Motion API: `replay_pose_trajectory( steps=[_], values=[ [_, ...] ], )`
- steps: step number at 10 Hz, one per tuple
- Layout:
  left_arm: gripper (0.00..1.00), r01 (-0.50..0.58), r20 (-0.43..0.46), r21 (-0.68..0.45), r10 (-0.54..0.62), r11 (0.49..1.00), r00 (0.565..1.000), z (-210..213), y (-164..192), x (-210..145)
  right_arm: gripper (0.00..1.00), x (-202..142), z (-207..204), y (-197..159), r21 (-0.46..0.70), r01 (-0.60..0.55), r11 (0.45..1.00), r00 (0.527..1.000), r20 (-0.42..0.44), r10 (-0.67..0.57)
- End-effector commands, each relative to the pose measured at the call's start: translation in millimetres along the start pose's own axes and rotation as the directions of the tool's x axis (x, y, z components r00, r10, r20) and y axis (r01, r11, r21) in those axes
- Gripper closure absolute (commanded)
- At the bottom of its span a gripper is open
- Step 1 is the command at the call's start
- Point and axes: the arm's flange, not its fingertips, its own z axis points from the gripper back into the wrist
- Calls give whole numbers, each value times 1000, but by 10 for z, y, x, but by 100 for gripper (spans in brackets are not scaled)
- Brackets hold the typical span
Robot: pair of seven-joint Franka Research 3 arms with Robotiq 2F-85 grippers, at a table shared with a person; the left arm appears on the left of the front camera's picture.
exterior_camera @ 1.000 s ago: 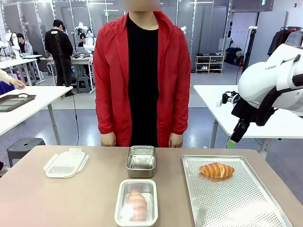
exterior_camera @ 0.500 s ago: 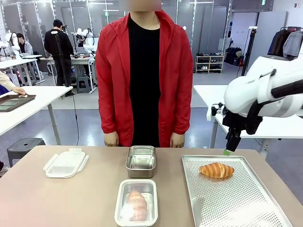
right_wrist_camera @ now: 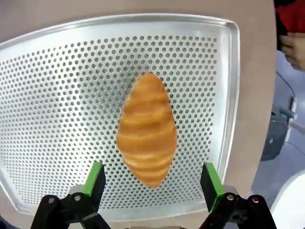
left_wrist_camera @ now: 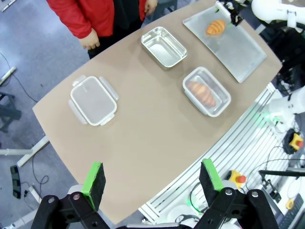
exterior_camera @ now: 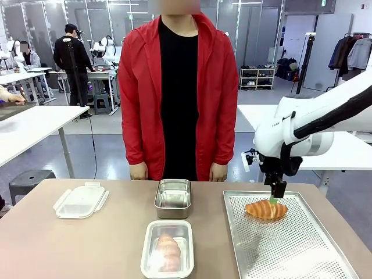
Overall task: Place the bread into the airtight container.
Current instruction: Pick up a Butter Roll and place it into an empty Airtight Container.
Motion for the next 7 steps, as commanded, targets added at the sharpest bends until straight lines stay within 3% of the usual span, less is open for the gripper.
replay_pose_trajectory(
  steps=[1, 7],
  values=[
    [0, 19, 3, -5, -19, 1000, 1000, 13, 9, -2, 0, -34, -114, -123, 41, -13, 999, 1000, -11, 13],
    [0, 19, 3, -5, -19, 1000, 1000, 13, 9, -2, 0, -36, -691, -194, 85, -18, 996, 999, -37, 22]
  ],
)
